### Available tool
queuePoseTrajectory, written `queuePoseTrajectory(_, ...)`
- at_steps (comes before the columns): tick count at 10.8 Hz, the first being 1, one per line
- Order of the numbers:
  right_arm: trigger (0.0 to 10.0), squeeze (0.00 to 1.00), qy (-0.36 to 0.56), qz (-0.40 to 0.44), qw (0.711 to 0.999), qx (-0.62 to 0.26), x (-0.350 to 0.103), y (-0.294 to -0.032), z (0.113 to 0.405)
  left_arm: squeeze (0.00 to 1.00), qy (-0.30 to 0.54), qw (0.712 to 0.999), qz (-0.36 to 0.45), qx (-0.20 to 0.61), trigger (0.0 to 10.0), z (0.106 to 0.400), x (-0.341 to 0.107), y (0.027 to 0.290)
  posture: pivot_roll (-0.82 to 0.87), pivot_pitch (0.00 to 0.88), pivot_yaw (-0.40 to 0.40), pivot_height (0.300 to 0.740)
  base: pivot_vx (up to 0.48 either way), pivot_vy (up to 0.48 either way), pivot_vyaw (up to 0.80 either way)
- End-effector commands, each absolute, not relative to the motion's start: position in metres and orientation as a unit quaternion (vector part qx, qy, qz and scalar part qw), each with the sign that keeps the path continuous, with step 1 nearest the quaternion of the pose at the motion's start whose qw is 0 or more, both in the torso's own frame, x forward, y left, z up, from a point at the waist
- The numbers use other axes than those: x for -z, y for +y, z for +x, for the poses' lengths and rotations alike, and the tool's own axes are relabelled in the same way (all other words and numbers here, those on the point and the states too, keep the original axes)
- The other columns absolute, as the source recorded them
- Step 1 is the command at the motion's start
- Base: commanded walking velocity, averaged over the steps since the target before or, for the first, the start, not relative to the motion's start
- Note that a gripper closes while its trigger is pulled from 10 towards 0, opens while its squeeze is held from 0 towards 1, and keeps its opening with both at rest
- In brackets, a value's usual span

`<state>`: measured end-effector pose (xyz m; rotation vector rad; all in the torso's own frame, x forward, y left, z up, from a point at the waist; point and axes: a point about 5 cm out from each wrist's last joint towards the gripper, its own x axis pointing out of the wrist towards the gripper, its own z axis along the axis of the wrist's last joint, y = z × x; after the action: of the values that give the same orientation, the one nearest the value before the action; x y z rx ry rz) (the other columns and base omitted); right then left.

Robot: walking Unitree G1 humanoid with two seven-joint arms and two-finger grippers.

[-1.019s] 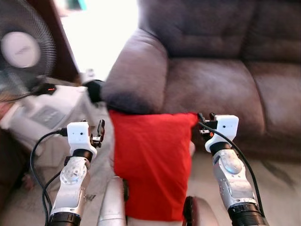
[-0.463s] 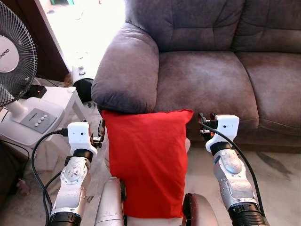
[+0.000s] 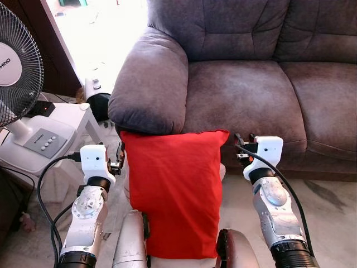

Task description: Move the pillow to the sofa from floor

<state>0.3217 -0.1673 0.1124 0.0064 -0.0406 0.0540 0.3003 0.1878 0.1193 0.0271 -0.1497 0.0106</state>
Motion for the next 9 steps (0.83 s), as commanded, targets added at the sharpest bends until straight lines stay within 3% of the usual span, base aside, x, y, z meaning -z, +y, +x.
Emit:
queuePoseTrajectory(1,10.0,0.0,-0.027,0.003,0.999,-0.036,-0.1147,-0.1637,0.3218,0.0,-0.078,0.997,0.021,-0.002,10.0,0.3008,-0.1218,0.187,0.09,0.147,0.022,0.589,0.0,0.0,0.0)
queuePoseTrajectory(5,10.0,0.0,-0.026,0.005,0.999,-0.039,-0.1145,-0.1628,0.3214,0.0,-0.078,0.997,0.019,-0.002,10.0,0.301,-0.1217,0.1858,0.09,0.154,0.02,0.544,0.0,0.0,0.0)
queuePoseTrajectory(9,10.0,0.0,-0.024,0.002,0.999,-0.038,-0.1124,-0.1637,0.32,0.0,-0.075,0.997,0.019,-0.001,10.0,0.3013,-0.1209,0.185,0.09,0.161,0.02,0.544,0.0,0.0,0.0)
